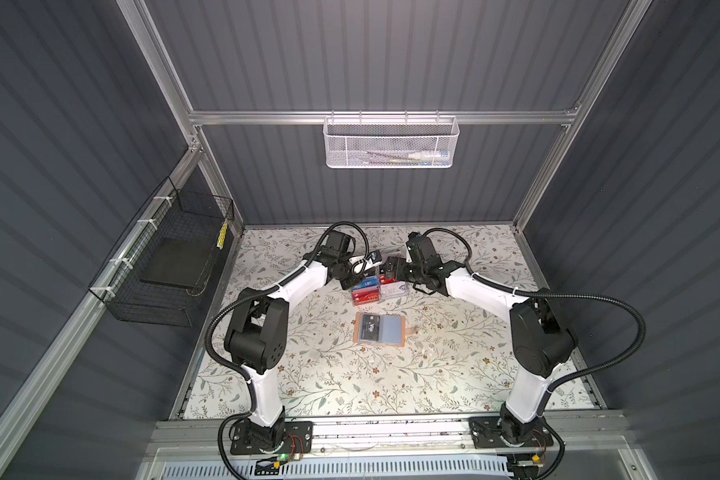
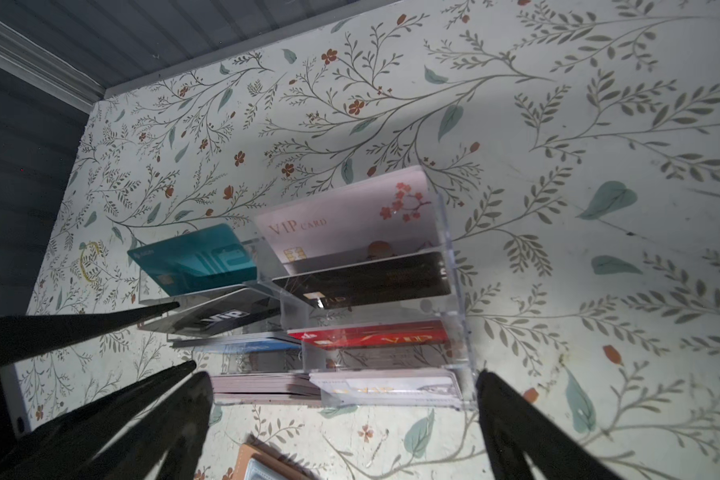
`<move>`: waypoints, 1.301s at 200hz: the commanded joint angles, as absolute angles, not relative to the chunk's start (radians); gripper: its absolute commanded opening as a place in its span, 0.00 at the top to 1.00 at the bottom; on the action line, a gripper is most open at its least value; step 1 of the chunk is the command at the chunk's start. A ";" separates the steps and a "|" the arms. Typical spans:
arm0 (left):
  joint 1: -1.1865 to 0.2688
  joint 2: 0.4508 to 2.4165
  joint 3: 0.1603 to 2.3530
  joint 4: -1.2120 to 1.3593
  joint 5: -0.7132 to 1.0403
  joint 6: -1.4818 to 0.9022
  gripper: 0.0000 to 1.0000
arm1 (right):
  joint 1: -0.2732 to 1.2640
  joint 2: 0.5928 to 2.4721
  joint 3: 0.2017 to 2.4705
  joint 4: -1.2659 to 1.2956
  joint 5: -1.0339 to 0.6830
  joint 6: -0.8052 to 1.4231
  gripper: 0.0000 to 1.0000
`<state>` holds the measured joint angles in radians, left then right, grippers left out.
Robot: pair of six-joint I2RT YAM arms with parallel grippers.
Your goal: Take the credit cards out of the card holder
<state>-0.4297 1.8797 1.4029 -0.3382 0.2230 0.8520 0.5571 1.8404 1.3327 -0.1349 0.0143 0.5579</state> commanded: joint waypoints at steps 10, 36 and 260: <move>-0.413 1.838 1.365 -0.295 0.288 0.804 0.65 | 0.549 1.872 1.391 -0.154 0.021 0.573 0.01; -0.404 1.835 1.347 -0.267 0.301 0.785 0.65 | 0.548 1.892 1.409 -0.161 0.002 0.574 0.01; -0.375 1.518 1.052 0.221 -0.141 0.087 0.00 | 0.514 1.706 1.118 -0.091 -0.131 0.520 0.01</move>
